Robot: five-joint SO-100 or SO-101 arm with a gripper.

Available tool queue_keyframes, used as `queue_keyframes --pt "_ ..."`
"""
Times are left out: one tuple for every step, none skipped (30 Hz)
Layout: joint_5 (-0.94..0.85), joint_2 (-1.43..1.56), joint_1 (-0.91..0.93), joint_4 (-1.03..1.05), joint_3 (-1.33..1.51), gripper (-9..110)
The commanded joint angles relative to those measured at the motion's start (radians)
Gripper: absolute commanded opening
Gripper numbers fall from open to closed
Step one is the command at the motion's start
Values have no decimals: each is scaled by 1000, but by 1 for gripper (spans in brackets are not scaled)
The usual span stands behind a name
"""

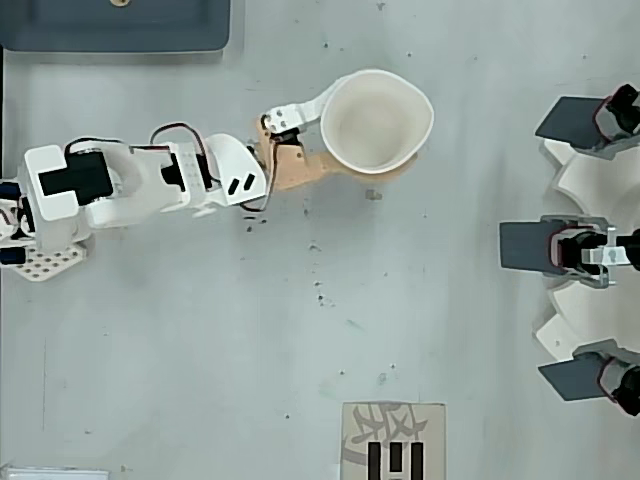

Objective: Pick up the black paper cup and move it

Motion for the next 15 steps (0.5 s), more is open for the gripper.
queue_keyframes --pt "-3 51 -5 -31 23 9" --pt "-3 61 -5 -32 37 9" --pt "-3 72 -5 -35 52 9" --pt "-3 86 -5 -38 69 9" --pt "-3 98 -3 -41 87 9" --pt "-3 112 -3 -44 107 9" --pt "-3 126 -3 -44 127 9" --pt "-2 138 -3 -49 144 9" --pt "-2 152 -3 -52 163 9" --pt "-2 167 -3 -52 176 9" --pt "-2 181 -3 -54 190 9" --pt "-2 196 -3 -54 202 9" --pt "-3 212 -3 -54 216 9" --pt "-3 227 -2 -54 230 9" --pt "-5 242 -2 -54 244 9"
